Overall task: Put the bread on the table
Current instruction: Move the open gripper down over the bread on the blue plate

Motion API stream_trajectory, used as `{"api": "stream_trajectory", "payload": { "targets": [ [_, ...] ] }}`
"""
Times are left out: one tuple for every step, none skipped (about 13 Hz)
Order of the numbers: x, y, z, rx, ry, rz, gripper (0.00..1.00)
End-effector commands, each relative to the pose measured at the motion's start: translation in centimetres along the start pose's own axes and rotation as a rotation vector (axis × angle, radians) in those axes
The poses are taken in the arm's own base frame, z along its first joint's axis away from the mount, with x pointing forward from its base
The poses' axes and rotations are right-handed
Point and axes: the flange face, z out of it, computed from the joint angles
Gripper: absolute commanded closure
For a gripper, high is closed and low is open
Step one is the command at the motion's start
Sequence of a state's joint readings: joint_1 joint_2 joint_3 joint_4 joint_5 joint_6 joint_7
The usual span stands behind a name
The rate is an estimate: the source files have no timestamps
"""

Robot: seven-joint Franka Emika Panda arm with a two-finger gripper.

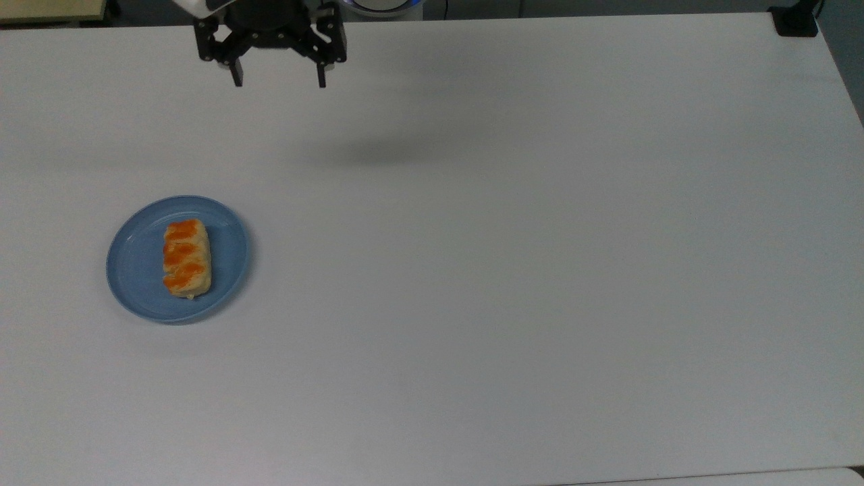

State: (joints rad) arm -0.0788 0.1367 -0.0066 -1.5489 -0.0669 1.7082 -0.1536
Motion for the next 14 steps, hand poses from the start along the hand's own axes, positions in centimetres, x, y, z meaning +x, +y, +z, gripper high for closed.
{"api": "stream_trajectory", "payload": {
  "targets": [
    [1.7,4.4,4.1,-0.009,0.025,-0.013,0.0],
    [2.5,6.2,6.6,-0.011,0.029,0.011,0.0],
    [3.0,7.1,8.3,-0.013,0.031,0.021,0.0],
    [3.7,8.5,10.5,-0.018,0.041,0.036,0.0],
    [4.1,9.4,11.9,-0.021,0.052,0.045,0.0],
    [5.1,10.6,14.0,-0.029,0.071,0.057,0.0],
    [5.8,11.9,16.6,-0.04,0.064,0.062,0.0],
    [6.0,12.5,18.4,-0.053,0.049,0.057,0.0],
    [6.3,12.8,19.5,-0.07,0.055,0.049,0.0],
    [6.6,13.2,20.7,-0.077,0.068,0.045,0.0],
    [6.7,13.6,21.9,-0.079,0.073,0.047,0.0],
    [6.8,14.0,23.0,-0.079,0.076,0.05,0.0],
    [6.9,14.4,23.9,-0.082,0.082,0.053,0.0],
    [7.0,14.6,24.5,-0.086,0.097,0.054,0.0]
  ]
}}
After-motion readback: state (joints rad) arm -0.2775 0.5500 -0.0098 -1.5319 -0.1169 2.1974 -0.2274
